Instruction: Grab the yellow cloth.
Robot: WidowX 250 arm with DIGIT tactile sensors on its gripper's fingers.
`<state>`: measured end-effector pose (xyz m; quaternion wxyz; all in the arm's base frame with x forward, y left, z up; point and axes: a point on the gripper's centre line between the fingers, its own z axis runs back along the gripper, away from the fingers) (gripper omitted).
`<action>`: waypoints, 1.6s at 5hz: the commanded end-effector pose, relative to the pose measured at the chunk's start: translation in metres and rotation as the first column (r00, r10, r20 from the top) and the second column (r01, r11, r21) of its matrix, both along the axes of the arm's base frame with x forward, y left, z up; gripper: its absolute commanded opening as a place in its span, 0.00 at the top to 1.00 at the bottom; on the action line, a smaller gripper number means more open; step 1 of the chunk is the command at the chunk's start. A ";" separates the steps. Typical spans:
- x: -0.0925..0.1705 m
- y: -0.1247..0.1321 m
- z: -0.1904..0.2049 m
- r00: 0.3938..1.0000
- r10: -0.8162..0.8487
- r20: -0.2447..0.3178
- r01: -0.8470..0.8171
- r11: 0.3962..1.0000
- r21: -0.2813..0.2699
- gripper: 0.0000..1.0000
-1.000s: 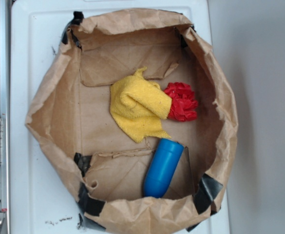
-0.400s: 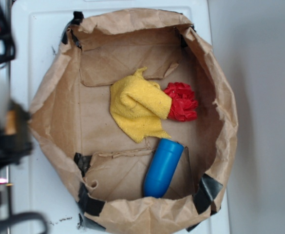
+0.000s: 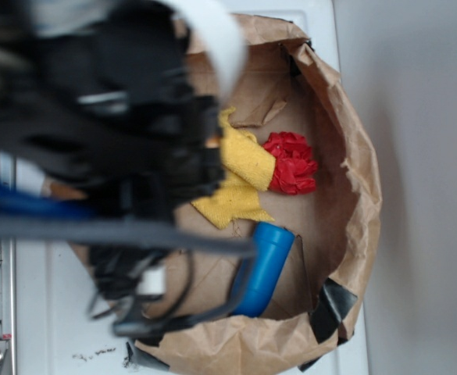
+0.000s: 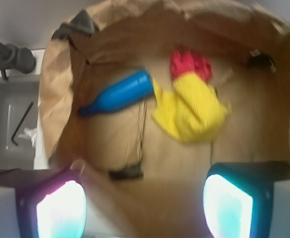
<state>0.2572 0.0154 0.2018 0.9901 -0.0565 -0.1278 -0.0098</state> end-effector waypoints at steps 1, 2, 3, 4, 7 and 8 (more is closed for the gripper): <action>0.008 0.003 -0.039 0.995 0.060 -0.077 -0.051 0.992 0.118 0.00; 0.008 0.003 -0.039 0.995 0.060 -0.077 -0.051 0.992 0.118 0.00; 0.008 0.003 -0.039 0.995 0.060 -0.077 -0.051 0.992 0.118 0.00; 0.008 0.003 -0.039 0.995 0.060 -0.077 -0.051 0.992 0.118 0.00; 0.045 0.014 -0.080 0.996 0.060 0.059 -0.069 0.986 0.153 0.00; 0.049 0.013 -0.098 0.997 0.053 0.062 -0.064 0.977 0.205 0.00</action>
